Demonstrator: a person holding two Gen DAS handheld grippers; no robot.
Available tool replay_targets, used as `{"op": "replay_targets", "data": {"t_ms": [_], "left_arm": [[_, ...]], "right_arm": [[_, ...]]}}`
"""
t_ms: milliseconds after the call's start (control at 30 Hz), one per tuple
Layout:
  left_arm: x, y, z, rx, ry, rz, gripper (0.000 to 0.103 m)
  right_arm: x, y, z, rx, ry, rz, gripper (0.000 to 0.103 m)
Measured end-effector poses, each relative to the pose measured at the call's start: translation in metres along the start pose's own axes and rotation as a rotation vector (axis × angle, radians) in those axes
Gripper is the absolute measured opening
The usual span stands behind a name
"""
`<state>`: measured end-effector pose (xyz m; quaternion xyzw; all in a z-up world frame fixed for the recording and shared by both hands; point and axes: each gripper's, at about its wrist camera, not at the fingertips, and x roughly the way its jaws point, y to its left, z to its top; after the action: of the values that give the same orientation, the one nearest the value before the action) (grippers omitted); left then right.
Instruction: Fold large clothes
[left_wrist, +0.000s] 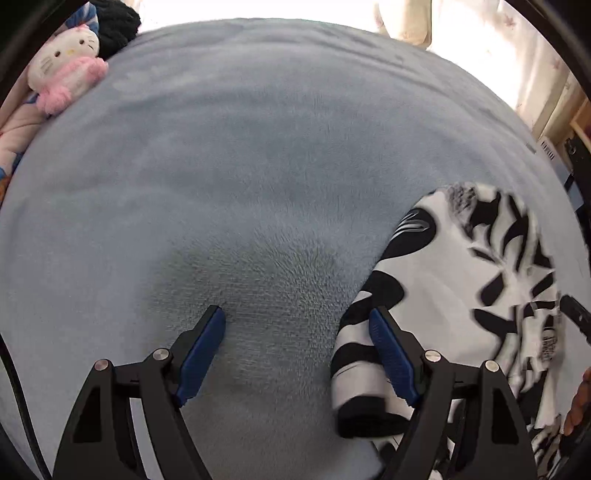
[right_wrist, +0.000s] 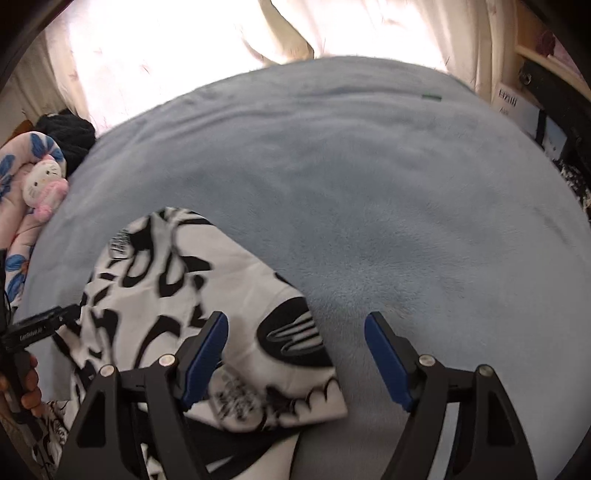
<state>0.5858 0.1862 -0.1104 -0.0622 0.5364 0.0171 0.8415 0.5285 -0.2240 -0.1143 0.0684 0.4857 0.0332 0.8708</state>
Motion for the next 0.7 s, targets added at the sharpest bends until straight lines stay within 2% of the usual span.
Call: {"op": "replay_targets", "data": {"t_ms": [67, 200, 233, 267, 300, 333, 367, 433, 500, 567, 667, 700], "left_arm": [[0.005, -0.003, -0.001, 0.028, -0.021, 0.004, 0.093], [0.007, -0.008, -0.001, 0.077, -0.031, 0.004, 0.095], [0.006, -0.01, -0.001, 0.088, -0.032, -0.003, 0.088], [0.004, -0.012, -0.001, 0.106, -0.036, -0.017, 0.074], [0.0, -0.016, -0.002, 0.126, -0.044, -0.032, 0.063], [-0.005, -0.02, -0.004, 0.152, -0.055, -0.046, 0.03], [-0.009, -0.023, -0.005, 0.169, -0.063, -0.047, 0.011], [-0.019, -0.03, -0.008, 0.203, -0.094, 0.032, 0.007], [-0.033, -0.03, -0.012, 0.207, -0.132, 0.058, 0.005], [-0.052, -0.026, -0.015, 0.201, -0.164, 0.058, 0.004], [-0.086, -0.015, -0.019, 0.189, -0.205, 0.012, 0.004], [-0.1, -0.015, -0.031, 0.193, -0.226, 0.0, 0.004]], "right_arm": [[0.014, -0.002, 0.002, 0.004, 0.013, -0.015, 0.077], [0.025, -0.005, 0.001, 0.056, 0.018, 0.071, 0.076], [0.025, -0.003, 0.0, 0.045, 0.016, 0.094, 0.064], [0.026, 0.0, 0.0, 0.029, 0.025, 0.125, 0.034], [0.027, 0.003, -0.001, 0.018, 0.043, 0.129, 0.022], [0.024, 0.006, -0.002, 0.0, 0.038, 0.114, 0.018], [0.02, 0.009, -0.003, -0.025, 0.027, 0.103, 0.011], [0.005, 0.015, -0.006, -0.071, -0.011, 0.078, 0.008], [-0.015, 0.019, -0.011, -0.091, -0.055, 0.066, 0.006], [-0.038, 0.022, -0.018, -0.124, -0.108, 0.047, 0.006], [-0.08, 0.024, -0.032, -0.167, -0.188, 0.026, 0.006], [-0.099, 0.025, -0.041, -0.182, -0.227, 0.024, 0.005]]}}
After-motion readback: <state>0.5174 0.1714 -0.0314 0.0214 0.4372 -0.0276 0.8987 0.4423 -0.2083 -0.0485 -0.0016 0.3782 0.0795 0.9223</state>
